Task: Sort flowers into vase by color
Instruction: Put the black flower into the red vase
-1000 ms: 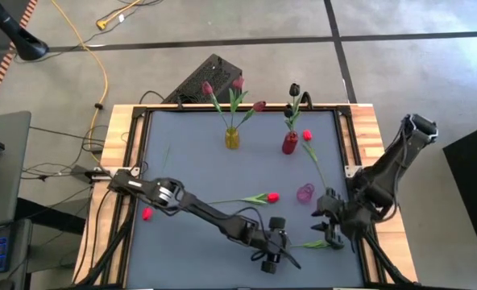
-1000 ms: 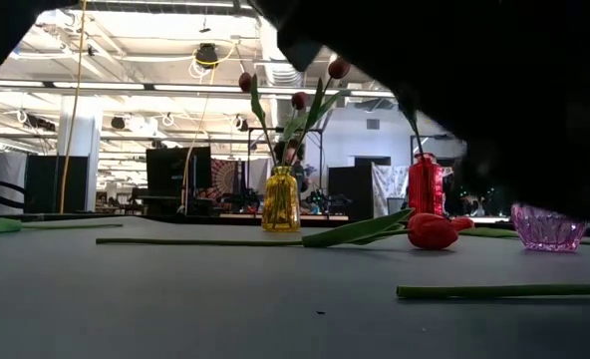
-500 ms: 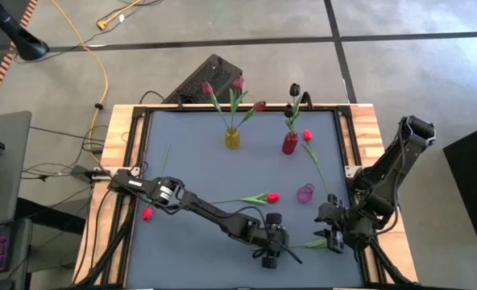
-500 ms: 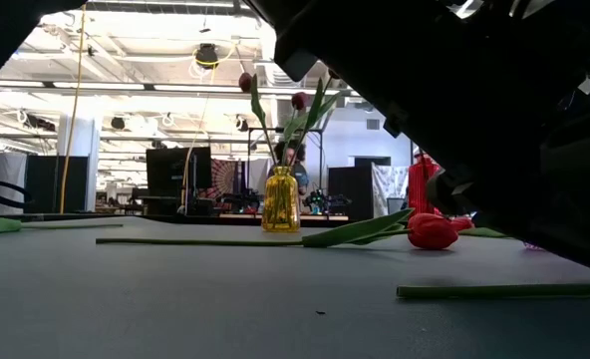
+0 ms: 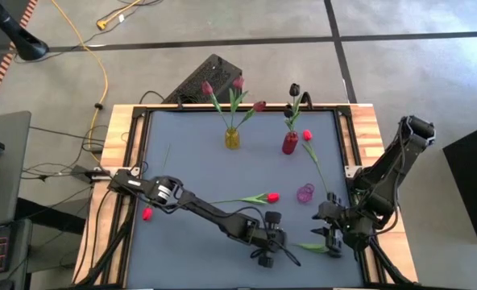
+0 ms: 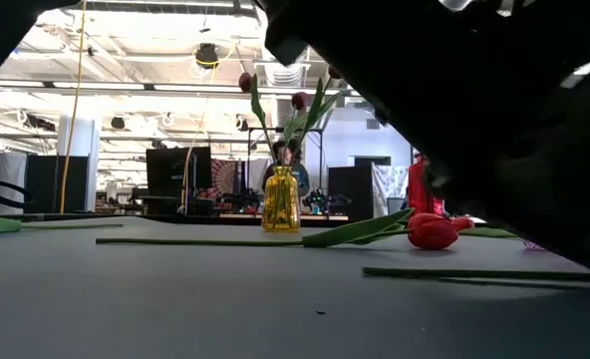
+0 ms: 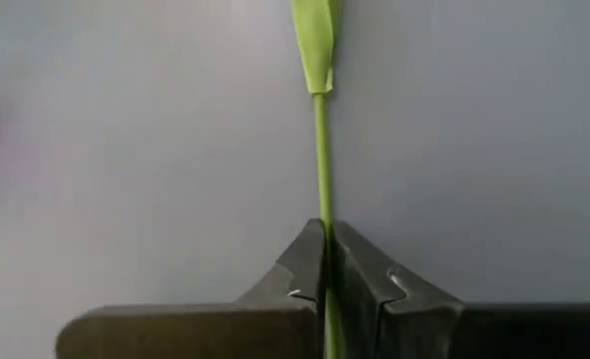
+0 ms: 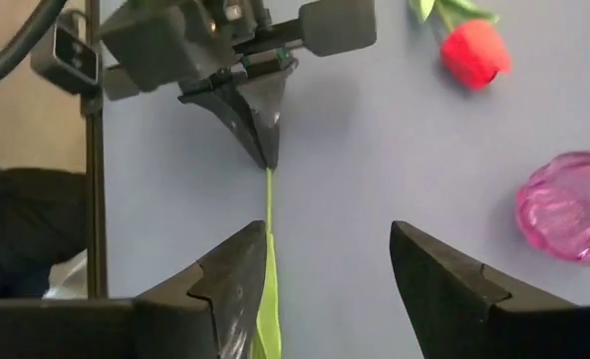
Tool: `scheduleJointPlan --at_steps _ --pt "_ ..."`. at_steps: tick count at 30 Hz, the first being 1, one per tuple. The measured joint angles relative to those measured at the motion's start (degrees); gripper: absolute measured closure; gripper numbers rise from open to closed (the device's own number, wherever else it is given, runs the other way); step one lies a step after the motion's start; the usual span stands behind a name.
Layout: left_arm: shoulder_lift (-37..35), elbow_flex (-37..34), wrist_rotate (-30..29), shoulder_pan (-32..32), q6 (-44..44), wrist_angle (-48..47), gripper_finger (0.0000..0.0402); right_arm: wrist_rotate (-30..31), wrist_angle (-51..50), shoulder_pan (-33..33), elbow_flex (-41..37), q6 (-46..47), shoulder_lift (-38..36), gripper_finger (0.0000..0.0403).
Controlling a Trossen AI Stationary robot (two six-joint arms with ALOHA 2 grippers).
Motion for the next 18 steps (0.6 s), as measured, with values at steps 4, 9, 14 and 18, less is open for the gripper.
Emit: scheduleJointPlan --at_steps 4,9,14,18 --pt "-3.2 -0.2 -4.4 0.0 4.5 -5.6 0.0401 2.8 1.3 0.0 0.0 -2.0 -1.2 0.0164" --pt "-8.0 -0.1 -6.8 -0.2 8.3 -11.9 0.0401 7.1 5.4 0.0 0.0 -7.0 -4.0 0.0164" --pt "-11.4 -0.1 -7.7 -1.6 13.6 -18.4 0.0401 8.4 6.8 0.0 0.0 -11.1 -6.4 0.0164" --pt "-13.5 -0.1 -7.6 -2.4 14.7 -23.5 0.0401 10.6 6.8 0.0 0.0 -13.6 -7.7 0.0164"
